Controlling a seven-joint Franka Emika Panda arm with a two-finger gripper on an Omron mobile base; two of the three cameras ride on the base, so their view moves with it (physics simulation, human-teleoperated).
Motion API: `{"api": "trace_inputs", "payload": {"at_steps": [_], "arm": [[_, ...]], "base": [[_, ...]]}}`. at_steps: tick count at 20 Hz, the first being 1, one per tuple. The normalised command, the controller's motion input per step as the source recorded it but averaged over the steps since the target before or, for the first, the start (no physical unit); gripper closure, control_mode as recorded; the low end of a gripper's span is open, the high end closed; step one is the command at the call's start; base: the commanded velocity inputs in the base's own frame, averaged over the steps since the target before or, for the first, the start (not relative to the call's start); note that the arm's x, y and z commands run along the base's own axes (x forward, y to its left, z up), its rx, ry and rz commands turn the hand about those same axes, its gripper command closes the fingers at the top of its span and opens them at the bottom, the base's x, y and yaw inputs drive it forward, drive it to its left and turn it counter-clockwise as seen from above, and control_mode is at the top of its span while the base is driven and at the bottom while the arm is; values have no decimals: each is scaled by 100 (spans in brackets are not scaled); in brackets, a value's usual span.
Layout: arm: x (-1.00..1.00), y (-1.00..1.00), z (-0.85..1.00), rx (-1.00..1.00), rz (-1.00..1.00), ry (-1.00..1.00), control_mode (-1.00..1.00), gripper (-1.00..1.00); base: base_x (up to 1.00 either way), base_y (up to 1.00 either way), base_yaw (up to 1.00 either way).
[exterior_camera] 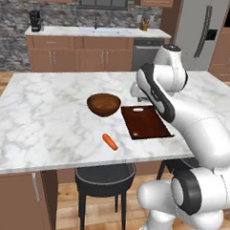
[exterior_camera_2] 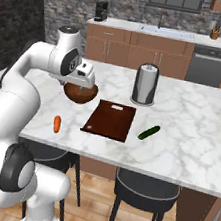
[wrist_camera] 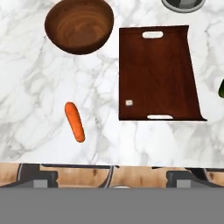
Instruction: Place the two vegetables and bowl onto the tray for setting up a vegetable dip station.
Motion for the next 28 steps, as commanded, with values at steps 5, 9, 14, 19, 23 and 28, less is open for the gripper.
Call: {"api": "trace_inputs", "payload": {"at_steps": [5,9,14,19,23,28], "arm": [[49,11,-10,-2,0,0,-100,-100],[53,1,-25,0,0,0,-100,-100],[61,3,-30,-2,0,0,-100,-100],[55,0,-28,0,0,3,-100,-100],[39,0,-26,-3,0,4,-100,-100],[31,2,-23,-3,0,4,-100,-100]], "base": [[0,0,0],[0,0,0],[0,0,0],[0,0,0],[0,0,0],[0,0,0]]}}
